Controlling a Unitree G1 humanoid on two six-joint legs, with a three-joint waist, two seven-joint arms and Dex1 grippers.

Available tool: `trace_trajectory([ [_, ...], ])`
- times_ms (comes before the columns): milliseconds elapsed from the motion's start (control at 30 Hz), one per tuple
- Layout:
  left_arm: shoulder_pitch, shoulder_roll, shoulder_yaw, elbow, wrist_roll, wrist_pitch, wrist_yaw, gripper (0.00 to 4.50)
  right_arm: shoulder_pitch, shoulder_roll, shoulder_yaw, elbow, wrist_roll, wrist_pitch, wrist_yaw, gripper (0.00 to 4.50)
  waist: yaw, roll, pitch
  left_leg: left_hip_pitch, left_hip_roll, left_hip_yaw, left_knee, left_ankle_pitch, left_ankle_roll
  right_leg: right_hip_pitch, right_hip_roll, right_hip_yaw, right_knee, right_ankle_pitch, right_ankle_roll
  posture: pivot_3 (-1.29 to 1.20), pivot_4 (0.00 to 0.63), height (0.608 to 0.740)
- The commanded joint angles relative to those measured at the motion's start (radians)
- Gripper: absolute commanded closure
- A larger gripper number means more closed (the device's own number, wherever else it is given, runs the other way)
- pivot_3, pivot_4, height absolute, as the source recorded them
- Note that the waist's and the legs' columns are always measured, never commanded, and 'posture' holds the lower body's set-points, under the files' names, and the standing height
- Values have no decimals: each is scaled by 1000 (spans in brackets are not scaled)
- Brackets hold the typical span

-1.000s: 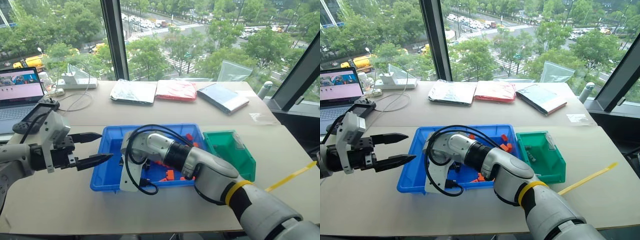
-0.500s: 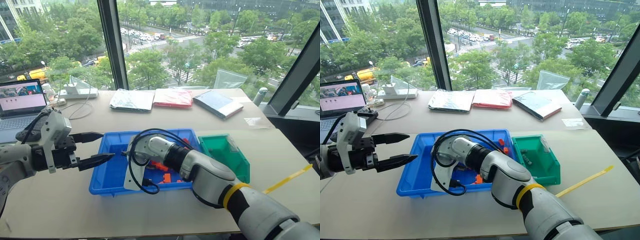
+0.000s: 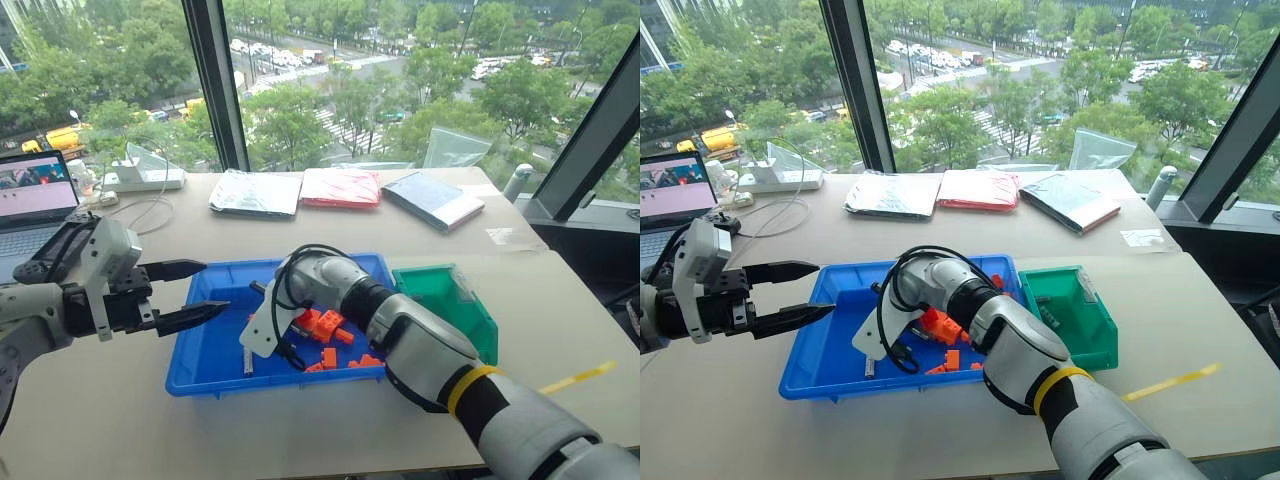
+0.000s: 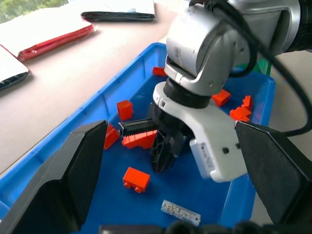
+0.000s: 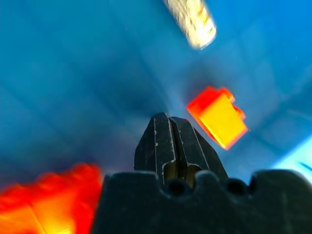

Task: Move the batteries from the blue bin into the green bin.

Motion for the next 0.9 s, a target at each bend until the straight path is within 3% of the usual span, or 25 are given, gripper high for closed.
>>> trace_trajectory([
  [33,-24,5,-5,6,6,-18,-7,0,-4,-95,-188,-268,224,268,190,4473,1,0,13,-16,0,-1,7,0,0,-14,-1,-1,7,0,0,0,150,740],
  [100,-35,5,-16,12,7,-19,-7,0,18,-138,-239,-364,294,368,221,4473,0,1,13,-42,-1,-3,14,5,-9,-38,-2,-2,14,4,3,0,150,740],
  [167,-45,5,-26,16,7,-21,-7,0,52,-165,-279,-454,363,466,237,4473,0,1,14,-50,-2,-3,16,7,-12,-47,-3,-2,17,6,6,0,150,740],
  [367,-62,11,-36,36,12,-25,-17,0,148,-194,-238,-608,425,608,234,4473,-13,1,16,-51,-5,2,14,5,-9,-48,-4,-2,9,6,7,0,150,740],
  [633,-70,9,-40,34,19,-25,-21,0,213,-72,-168,-618,441,670,89,4473,-17,1,22,-48,-4,2,18,5,-8,-48,-1,-1,11,8,5,0,150,740],
  [733,-65,8,-34,32,21,-22,-22,0,225,-81,-152,-636,462,659,96,3688,-9,1,23,-47,-3,1,19,5,-8,-47,0,-1,13,8,4,0,150,740],
  [900,-55,7,-24,24,22,-20,-21,0,218,-72,-120,-608,458,632,81,1966,0,0,24,-47,-3,1,23,5,-8,-47,0,-1,15,9,4,0,150,740],
])
